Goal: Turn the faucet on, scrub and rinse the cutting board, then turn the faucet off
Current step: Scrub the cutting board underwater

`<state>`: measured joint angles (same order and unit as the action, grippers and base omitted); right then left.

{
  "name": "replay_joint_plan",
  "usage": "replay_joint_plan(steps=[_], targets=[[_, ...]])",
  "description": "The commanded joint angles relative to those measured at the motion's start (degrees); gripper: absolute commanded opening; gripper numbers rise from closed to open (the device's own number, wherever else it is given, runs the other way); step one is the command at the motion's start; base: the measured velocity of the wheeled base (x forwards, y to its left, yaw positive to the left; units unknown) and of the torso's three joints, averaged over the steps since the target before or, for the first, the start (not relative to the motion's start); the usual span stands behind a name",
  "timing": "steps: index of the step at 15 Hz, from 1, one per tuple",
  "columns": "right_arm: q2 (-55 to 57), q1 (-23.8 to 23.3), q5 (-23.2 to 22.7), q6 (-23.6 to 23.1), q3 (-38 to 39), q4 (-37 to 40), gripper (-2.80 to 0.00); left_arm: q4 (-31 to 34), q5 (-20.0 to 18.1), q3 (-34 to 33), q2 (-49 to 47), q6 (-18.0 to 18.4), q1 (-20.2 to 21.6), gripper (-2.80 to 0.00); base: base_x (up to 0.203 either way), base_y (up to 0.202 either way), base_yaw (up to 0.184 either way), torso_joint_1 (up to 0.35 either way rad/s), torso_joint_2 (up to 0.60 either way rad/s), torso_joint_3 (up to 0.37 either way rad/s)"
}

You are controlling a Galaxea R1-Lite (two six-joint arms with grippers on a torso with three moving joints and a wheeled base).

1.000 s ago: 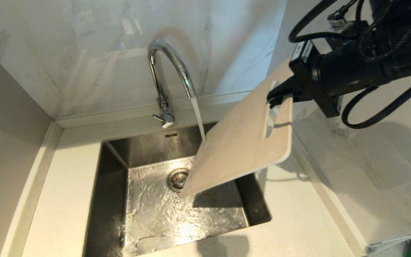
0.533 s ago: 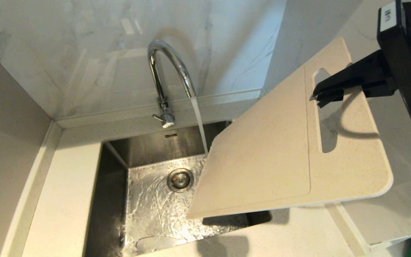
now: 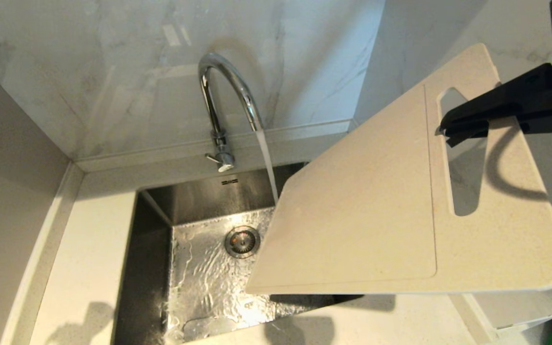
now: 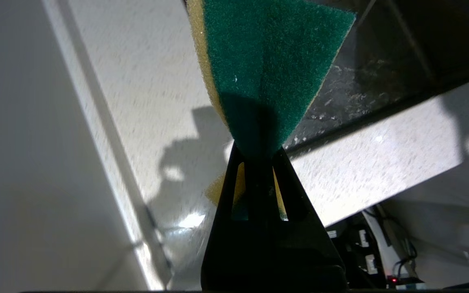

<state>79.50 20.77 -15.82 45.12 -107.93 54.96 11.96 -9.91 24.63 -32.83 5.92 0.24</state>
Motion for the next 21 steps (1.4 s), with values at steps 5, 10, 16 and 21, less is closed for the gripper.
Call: replay_joint_plan(steps=[5,10,16,21], targets=[[-2.4,0.06,-2.63,0.21,2.46,0.24,-2.8,-1.74,-6.58,19.29,-30.11,0.17,-1.57,-2.8,0.0,0.0,0.0,0.0,0.0,0.0],[-1.09,0.06,-4.13,-0.39,4.86,-0.64,-2.8,-1.46,-7.31,33.65,-44.94,-1.34,-13.98,-2.8,0.0,0.0,0.0,0.0,0.0,0.0],[0.2,0.06,-4.9,-0.92,5.63,-0.72,-2.8,6.07,-6.01,54.46,-56.18,-5.32,-25.84,-2.8,0.0,0.0,0.0,0.0,0.0,0.0],[1.96,0.06,-5.01,-0.91,5.54,-3.55,-2.8,15.12,-5.57,69.01,-64.26,-5.91,-35.0,-2.8,0.0,0.0,0.0,0.0,0.0,0.0]])
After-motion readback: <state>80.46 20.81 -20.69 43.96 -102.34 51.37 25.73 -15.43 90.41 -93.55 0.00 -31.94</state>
